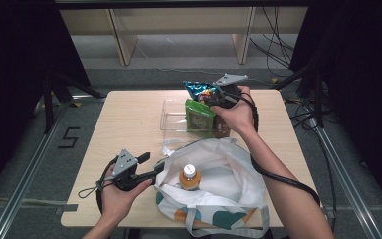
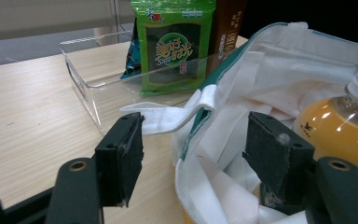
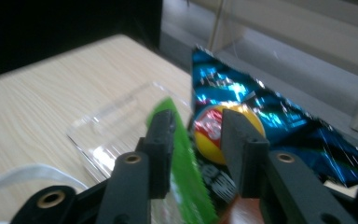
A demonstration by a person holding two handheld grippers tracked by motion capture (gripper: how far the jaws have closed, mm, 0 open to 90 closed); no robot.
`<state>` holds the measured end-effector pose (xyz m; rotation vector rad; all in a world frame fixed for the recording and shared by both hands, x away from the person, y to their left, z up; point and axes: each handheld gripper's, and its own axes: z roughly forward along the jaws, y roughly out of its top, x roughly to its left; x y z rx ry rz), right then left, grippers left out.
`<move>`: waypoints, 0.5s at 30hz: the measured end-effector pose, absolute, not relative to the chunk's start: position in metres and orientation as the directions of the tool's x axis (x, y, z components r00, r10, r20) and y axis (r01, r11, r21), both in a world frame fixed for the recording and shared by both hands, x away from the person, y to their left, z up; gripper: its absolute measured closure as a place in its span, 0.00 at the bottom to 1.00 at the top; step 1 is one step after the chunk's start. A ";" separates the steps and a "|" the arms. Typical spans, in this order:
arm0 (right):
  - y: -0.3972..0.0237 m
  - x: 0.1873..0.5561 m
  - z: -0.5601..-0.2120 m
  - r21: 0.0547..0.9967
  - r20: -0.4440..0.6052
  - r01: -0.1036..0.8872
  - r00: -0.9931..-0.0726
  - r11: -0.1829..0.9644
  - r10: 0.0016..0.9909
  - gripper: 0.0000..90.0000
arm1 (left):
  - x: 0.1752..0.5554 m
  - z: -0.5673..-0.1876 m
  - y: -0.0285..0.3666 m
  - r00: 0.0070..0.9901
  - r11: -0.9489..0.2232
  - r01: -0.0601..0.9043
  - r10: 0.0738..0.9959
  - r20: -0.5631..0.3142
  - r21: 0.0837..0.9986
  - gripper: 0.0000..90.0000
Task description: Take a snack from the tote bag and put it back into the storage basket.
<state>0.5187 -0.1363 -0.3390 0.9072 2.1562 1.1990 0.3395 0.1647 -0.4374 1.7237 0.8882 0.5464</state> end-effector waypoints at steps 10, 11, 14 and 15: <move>-0.164 0.486 -0.329 0.916 0.000 0.300 -0.663 0.266 0.748 0.57 | 0.337 -0.436 0.166 0.635 -0.139 0.271 0.770 -0.068 0.953 0.40; -0.164 0.486 -0.329 0.916 0.000 0.300 -0.663 0.266 0.748 0.57 | 0.336 -0.436 0.165 0.633 -0.128 0.276 0.770 -0.080 0.953 0.40; -0.175 0.471 -0.329 0.926 0.009 0.294 -0.648 0.239 0.761 0.55 | 0.335 -0.436 0.165 0.638 -0.129 0.269 0.767 -0.076 0.954 0.40; -0.182 0.463 -0.330 0.931 0.010 0.287 -0.639 0.226 0.769 0.54 | 0.334 -0.436 0.166 0.638 -0.134 0.265 0.767 -0.070 0.955 0.40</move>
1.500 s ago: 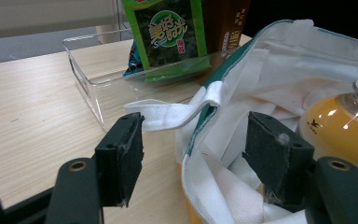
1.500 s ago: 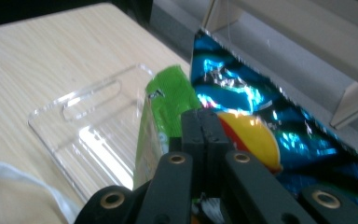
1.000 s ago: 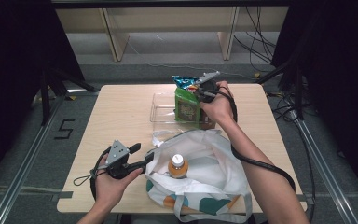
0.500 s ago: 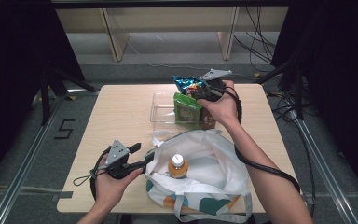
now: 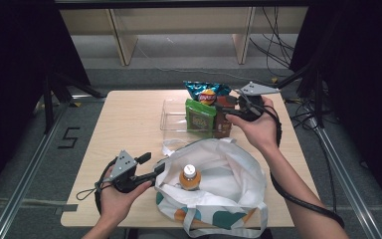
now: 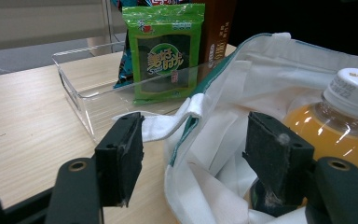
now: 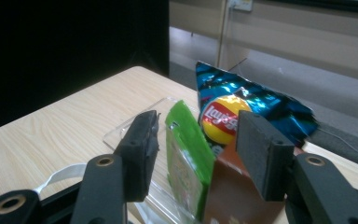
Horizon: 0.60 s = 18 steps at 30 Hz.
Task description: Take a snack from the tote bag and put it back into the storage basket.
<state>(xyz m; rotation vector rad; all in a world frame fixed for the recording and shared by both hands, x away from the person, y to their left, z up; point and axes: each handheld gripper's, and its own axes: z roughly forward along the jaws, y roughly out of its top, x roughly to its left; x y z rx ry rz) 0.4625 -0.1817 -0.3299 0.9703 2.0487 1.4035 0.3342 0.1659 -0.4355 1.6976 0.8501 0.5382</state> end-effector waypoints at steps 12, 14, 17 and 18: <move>-0.224 0.439 -0.336 0.915 0.049 0.348 -0.594 0.202 0.803 0.49 | 0.338 -0.436 0.167 0.643 -0.113 0.256 0.762 -0.082 0.960 0.40; -0.239 0.435 -0.341 0.921 0.057 0.344 -0.578 0.181 0.814 0.49 | 0.337 -0.435 0.168 0.640 -0.122 0.255 0.765 -0.073 0.959 0.40; -0.252 0.427 -0.349 0.921 0.057 0.350 -0.556 0.172 0.830 0.49 | 0.337 -0.434 0.167 0.636 -0.118 0.248 0.768 -0.070 0.961 0.40; -0.256 0.424 -0.351 0.923 0.054 0.347 -0.545 0.167 0.836 0.49 | 0.336 -0.433 0.167 0.637 -0.121 0.249 0.767 -0.069 0.961 0.40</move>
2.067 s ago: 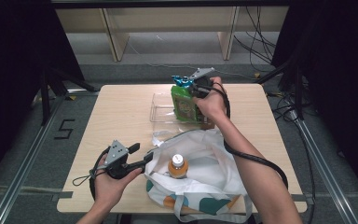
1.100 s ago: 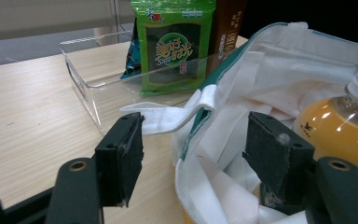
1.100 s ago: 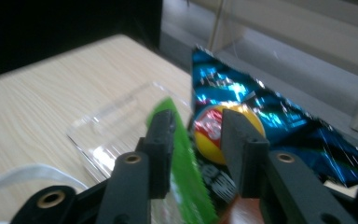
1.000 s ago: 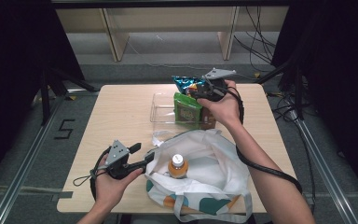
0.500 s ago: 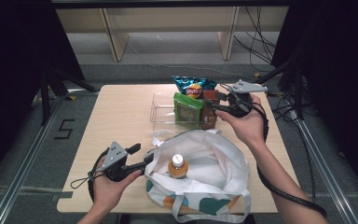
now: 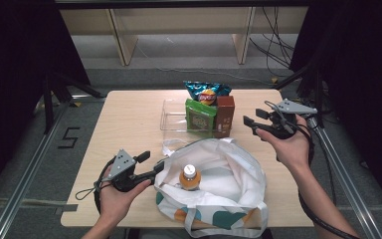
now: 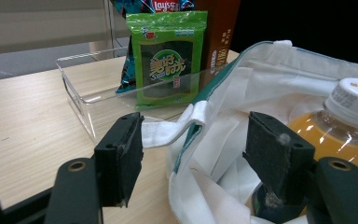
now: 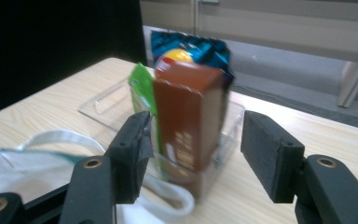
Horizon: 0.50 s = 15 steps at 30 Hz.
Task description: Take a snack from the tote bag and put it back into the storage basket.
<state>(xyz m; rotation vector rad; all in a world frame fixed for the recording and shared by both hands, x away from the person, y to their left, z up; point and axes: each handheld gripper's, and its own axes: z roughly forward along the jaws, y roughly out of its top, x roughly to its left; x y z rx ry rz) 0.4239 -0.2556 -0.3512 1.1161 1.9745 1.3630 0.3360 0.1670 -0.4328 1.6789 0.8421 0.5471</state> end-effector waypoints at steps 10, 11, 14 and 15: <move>-0.280 0.406 -0.373 0.921 0.069 0.362 -0.515 0.144 0.855 0.49 | 0.332 -0.429 0.165 0.651 -0.109 0.224 0.757 -0.066 0.968 0.40; -0.281 0.405 -0.375 0.922 0.085 0.365 -0.514 0.128 0.853 0.49 | 0.330 -0.428 0.165 0.650 -0.109 0.230 0.757 -0.069 0.967 0.40; -0.284 0.403 -0.378 0.919 0.072 0.371 -0.492 0.135 0.868 0.49 | 0.325 -0.425 0.162 0.667 -0.112 0.216 0.742 -0.063 0.970 0.41; -0.286 0.403 -0.379 0.920 0.050 0.361 -0.495 0.153 0.868 0.49 | 0.323 -0.424 0.161 0.666 -0.110 0.221 0.743 -0.067 0.969 0.41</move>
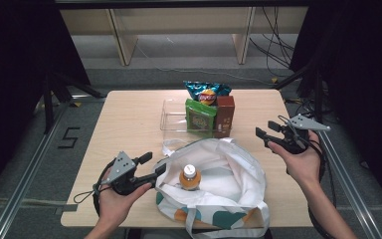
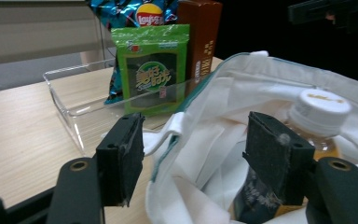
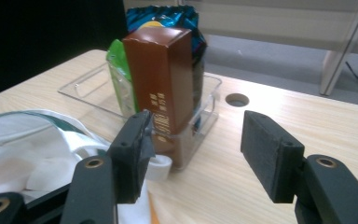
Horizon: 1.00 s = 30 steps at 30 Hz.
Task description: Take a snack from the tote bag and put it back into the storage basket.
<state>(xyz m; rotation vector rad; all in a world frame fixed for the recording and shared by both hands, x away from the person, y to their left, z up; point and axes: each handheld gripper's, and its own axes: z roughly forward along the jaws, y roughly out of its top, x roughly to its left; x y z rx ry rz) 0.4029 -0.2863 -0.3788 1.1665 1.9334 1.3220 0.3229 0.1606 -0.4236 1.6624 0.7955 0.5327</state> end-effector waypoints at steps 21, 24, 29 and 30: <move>-0.300 0.400 -0.395 0.907 0.061 0.396 -0.458 0.142 0.887 0.49 | 0.305 -0.421 0.110 0.800 -0.124 0.209 0.592 -0.097 0.970 0.52; -0.296 0.398 -0.395 0.901 0.092 0.417 -0.446 0.116 0.890 0.49 | 0.308 -0.422 0.104 0.805 -0.140 0.209 0.586 -0.089 0.968 0.52; -0.299 0.401 -0.399 0.904 0.058 0.398 -0.470 0.153 0.881 0.49 | 0.313 -0.425 0.098 0.804 -0.146 0.214 0.588 -0.089 0.966 0.54; -0.298 0.401 -0.399 0.904 0.064 0.400 -0.469 0.148 0.881 0.49 | 0.314 -0.426 0.098 0.806 -0.146 0.214 0.586 -0.091 0.966 0.55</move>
